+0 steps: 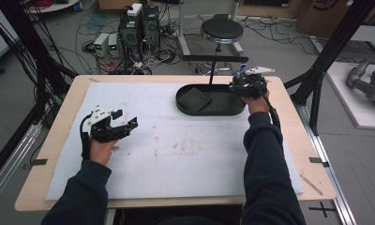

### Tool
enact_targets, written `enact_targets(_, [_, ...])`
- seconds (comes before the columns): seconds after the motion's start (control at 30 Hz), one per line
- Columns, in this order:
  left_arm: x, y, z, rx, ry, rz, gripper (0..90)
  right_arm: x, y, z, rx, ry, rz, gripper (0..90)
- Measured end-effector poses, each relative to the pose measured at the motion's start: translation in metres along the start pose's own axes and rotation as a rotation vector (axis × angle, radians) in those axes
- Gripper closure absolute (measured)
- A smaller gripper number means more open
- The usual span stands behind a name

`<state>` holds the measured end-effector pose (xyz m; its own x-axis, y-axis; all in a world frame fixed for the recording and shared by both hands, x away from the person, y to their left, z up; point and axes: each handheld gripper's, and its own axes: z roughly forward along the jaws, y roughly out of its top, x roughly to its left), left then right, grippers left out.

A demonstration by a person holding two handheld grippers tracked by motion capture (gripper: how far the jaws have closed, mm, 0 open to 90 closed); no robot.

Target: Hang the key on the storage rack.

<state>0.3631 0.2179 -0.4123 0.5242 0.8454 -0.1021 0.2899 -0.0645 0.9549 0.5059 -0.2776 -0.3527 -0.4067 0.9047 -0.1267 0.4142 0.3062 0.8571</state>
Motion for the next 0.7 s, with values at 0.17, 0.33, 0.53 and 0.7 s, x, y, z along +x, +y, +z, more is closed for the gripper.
enact_targets(0.17, [0.000, 0.000, 0.000, -0.003, 0.000, 0.007, 26.3, -0.006, 0.002, -0.023, 0.005, 0.053, 0.012, 20.5])
enact_targets(0.33, [0.000, 0.000, 0.000, -0.015, -0.013, -0.004, 25.8, -0.005, 0.002, -0.048, 0.051, 0.125, -0.052, 20.5])
enact_targets(0.53, [0.000, 0.001, -0.001, -0.036, -0.024, -0.030, 21.4, -0.002, 0.002, -0.078, 0.001, 0.186, -0.075, 20.5])
enact_targets(0.7, [-0.001, 0.001, 0.000, -0.041, -0.026, -0.028, 19.5, 0.001, -0.014, -0.093, -0.001, 0.201, -0.078, 20.5])
